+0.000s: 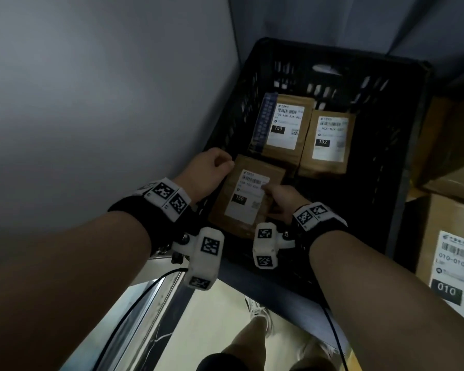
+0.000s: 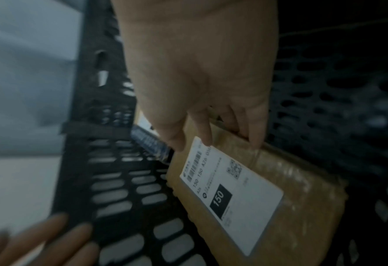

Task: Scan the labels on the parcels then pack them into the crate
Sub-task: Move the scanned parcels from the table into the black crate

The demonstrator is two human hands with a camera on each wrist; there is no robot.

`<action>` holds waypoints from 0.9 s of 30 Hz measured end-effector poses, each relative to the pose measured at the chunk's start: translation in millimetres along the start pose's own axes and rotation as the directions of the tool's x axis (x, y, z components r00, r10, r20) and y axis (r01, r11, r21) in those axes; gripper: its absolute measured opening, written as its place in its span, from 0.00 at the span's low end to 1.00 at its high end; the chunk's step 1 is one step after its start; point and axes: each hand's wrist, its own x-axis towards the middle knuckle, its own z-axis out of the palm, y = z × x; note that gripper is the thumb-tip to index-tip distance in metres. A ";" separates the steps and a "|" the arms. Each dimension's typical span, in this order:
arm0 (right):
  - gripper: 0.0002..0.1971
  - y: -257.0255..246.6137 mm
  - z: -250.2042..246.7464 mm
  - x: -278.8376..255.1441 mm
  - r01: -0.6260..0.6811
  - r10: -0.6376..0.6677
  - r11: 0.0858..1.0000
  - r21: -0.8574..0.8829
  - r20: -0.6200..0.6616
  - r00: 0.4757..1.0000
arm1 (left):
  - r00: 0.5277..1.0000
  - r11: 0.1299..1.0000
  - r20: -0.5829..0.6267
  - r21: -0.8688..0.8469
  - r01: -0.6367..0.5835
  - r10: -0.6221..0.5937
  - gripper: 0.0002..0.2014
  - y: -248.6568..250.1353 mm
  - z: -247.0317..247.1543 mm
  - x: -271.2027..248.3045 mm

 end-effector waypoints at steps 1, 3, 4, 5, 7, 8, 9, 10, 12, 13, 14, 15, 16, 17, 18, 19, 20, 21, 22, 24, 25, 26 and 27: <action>0.16 -2.3 -1.6 -5.9 0.028 -0.029 0.999 -0.044 -0.027 0.999 | 1.000 1.000 -0.008 0.000 -0.003 0.003 0.15 1.4 -0.2 -0.8; 0.17 -8.6 -8.3 -20.8 0.074 -0.079 0.992 -0.103 -0.046 0.996 | 0.999 1.000 -0.031 0.002 -0.008 0.008 0.15 7.0 -1.0 -3.7; 0.17 -11.6 -13.0 -29.4 0.088 -0.094 0.990 -0.111 -0.045 0.995 | 0.999 1.000 -0.039 0.000 -0.009 0.009 0.15 10.8 -0.9 -6.2; 0.16 -14.6 -18.6 -39.3 0.105 -0.110 0.988 -0.116 -0.043 0.993 | 0.999 1.000 -0.043 -0.004 -0.012 0.012 0.15 14.7 -0.7 -8.6; 0.13 -20.1 -31.8 -62.2 0.141 -0.148 0.983 -0.120 -0.044 0.988 | 0.999 0.999 -0.042 -0.028 -0.025 0.023 0.15 26.1 1.4 -15.8; 0.14 -22.0 -39.6 -74.6 0.162 -0.169 0.980 -0.120 -0.049 0.984 | 0.999 0.998 -0.039 -0.046 -0.032 0.030 0.14 33.5 3.6 -20.5; 0.14 -23.6 -48.0 -88.0 0.188 -0.195 0.975 -0.116 -0.056 0.979 | 0.999 0.997 -0.037 -0.064 -0.039 0.037 0.14 42.0 6.7 -25.3; 0.14 -25.1 -57.2 -102.2 0.218 -0.226 0.970 -0.112 -0.065 0.972 | 0.998 0.995 -0.035 -0.084 -0.047 0.044 0.13 51.4 10.4 -31.0; 0.14 -28.8 -78.4 -133.5 0.295 -0.305 0.948 -0.119 -0.085 0.948 | 0.997 0.989 -0.030 -0.129 -0.069 0.065 0.09 74.3 20.6 -43.5; 0.13 -30.7 -90.8 -149.7 0.336 -0.349 0.933 -0.128 -0.098 0.932 | 0.997 0.986 -0.021 -0.146 -0.080 0.078 0.07 87.1 26.7 -50.3; 0.11 -32.7 -104.4 -167.8 0.382 -0.400 0.913 -0.145 -0.116 0.909 | 0.995 0.982 -0.013 -0.159 -0.097 0.096 0.07 102.1 33.8 -57.0; 0.09 -35.1 -118.3 -186.1 0.431 -0.454 0.886 -0.171 -0.134 0.881 | 0.993 0.979 -0.007 -0.170 -0.114 0.114 0.07 117.9 40.6 -63.4; 0.07 -37.4 -132.5 -204.2 0.477 -0.508 0.856 -0.201 -0.152 0.848 | 0.990 0.973 -0.006 -0.184 -0.137 0.138 0.07 134.3 48.0 -69.8; 0.07 -39.6 -146.8 -221.2 0.520 -0.560 0.823 -0.227 -0.177 0.809 | 0.987 0.968 -0.010 -0.192 -0.161 0.163 0.06 151.0 55.3 -76.1; 0.07 -41.5 -161.9 -237.5 0.557 -0.605 0.792 -0.248 -0.206 0.769 | 0.981 0.963 -0.017 -0.191 -0.192 0.192 0.05 168.6 62.4 -83.1; 0.08 -42.6 -177.1 -252.1 0.585 -0.636 0.770 -0.253 -0.240 0.733 | 0.975 0.958 -0.021 -0.185 -0.220 0.220 0.03 185.4 69.5 -90.1; 0.09 -42.7 -193.0 -265.5 0.608 -0.658 0.753 -0.252 -0.273 0.702 | 0.967 0.951 -0.020 -0.181 -0.252 0.253 0.04 201.4 76.6 -96.1; 0.10 -41.8 -208.7 -277.2 0.629 -0.680 0.733 -0.260 -0.302 0.668 | 0.959 0.943 -0.015 -0.180 -0.281 0.283 0.05 216.3 83.8 -102.1; 0.10 -39.9 -225.1 -289.0 0.639 -0.701 0.712 -0.290 -0.332 0.631 | 0.949 0.933 -0.011 -0.183 -0.310 0.314 0.07 230.1 91.3 -107.4; 0.11 -33.4 -256.9 -308.8 0.643 -0.738 0.673 -0.366 -0.386 0.553 | 0.938 0.921 0.000 -0.193 -0.339 0.345 0.11 253.5 107.0 -115.7; 0.12 -29.2 -271.4 -316.4 0.640 -0.746 0.663 -0.387 -0.414 0.522 | 0.937 0.920 0.014 -0.195 -0.340 0.350 0.11 262.7 115.0 -118.4; 0.13 -25.2 -284.8 -321.9 0.635 -0.745 0.662 -0.398 -0.440 0.501 | 0.936 0.921 0.027 -0.192 -0.339 0.350 0.11 271.2 123.6 -119.0; 0.12 -21.2 -296.4 -325.1 0.632 -0.743 0.662 -0.404 -0.463 0.483 | 0.940 0.927 0.036 -0.184 -0.326 0.338 0.13 278.2 131.5 -118.8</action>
